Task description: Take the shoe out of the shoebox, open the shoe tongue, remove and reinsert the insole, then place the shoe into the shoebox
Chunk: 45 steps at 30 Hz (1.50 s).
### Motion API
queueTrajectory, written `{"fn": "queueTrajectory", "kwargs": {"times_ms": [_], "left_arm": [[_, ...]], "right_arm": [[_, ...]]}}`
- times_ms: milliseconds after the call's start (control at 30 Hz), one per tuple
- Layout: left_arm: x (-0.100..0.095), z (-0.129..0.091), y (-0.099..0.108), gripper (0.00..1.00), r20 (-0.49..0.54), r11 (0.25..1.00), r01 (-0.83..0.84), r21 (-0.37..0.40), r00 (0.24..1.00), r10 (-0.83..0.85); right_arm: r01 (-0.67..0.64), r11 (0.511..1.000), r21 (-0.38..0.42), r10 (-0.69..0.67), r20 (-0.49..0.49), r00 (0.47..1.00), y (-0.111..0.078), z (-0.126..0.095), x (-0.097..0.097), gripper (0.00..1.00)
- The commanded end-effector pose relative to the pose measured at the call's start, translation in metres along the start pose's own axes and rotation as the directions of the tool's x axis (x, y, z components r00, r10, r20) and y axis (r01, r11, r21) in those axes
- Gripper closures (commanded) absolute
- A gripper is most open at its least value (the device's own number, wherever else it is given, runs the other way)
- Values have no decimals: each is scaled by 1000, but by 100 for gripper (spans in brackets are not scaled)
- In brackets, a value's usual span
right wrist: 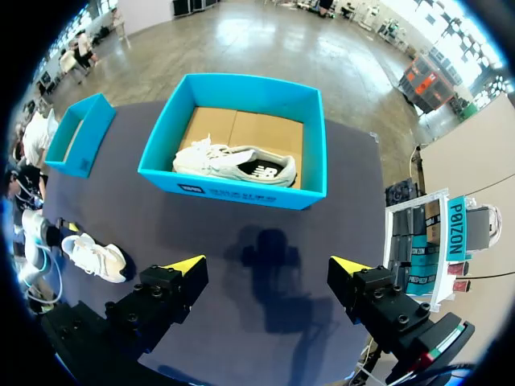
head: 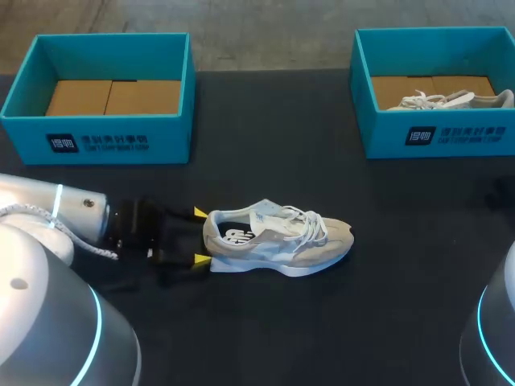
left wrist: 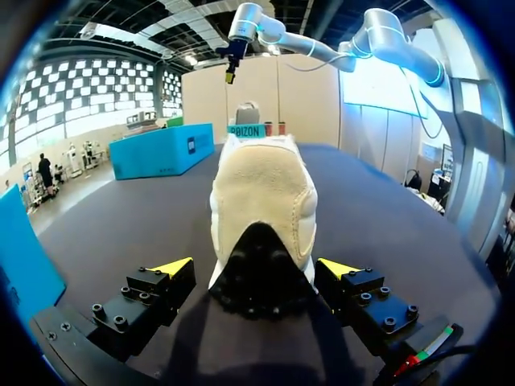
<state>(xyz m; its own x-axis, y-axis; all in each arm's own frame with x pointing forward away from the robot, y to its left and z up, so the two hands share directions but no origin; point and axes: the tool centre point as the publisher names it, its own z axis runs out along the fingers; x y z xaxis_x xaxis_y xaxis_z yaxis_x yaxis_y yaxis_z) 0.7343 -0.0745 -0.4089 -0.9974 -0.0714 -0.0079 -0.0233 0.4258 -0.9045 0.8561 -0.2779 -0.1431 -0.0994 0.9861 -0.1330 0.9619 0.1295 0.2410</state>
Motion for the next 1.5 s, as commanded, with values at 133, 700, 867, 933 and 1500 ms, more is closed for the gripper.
{"fn": "queueTrajectory", "kwargs": {"times_ms": [133,700,867,933,1500], "left_arm": [[7,11,-6,0,-2,1000,23,9,1000,-23],[6,29,-7,0,-3,999,32,8,999,-32],[4,32,-6,0,-10,999,35,7,999,-35],[3,33,-5,0,-11,999,33,4,999,-33],[2,34,3,100,-18,999,42,-19,999,-43]], "right_arm": [[-1,1000,0,1,1,1000,0,0,0,0],[-1,1000,0,1,1,1000,0,0,0,0],[-1,1000,0,1,1,1000,0,0,0,0],[-1,1000,0,1,1,1000,0,0,0,0],[-1,1000,0,1,1,1000,0,0,0,0]]}}
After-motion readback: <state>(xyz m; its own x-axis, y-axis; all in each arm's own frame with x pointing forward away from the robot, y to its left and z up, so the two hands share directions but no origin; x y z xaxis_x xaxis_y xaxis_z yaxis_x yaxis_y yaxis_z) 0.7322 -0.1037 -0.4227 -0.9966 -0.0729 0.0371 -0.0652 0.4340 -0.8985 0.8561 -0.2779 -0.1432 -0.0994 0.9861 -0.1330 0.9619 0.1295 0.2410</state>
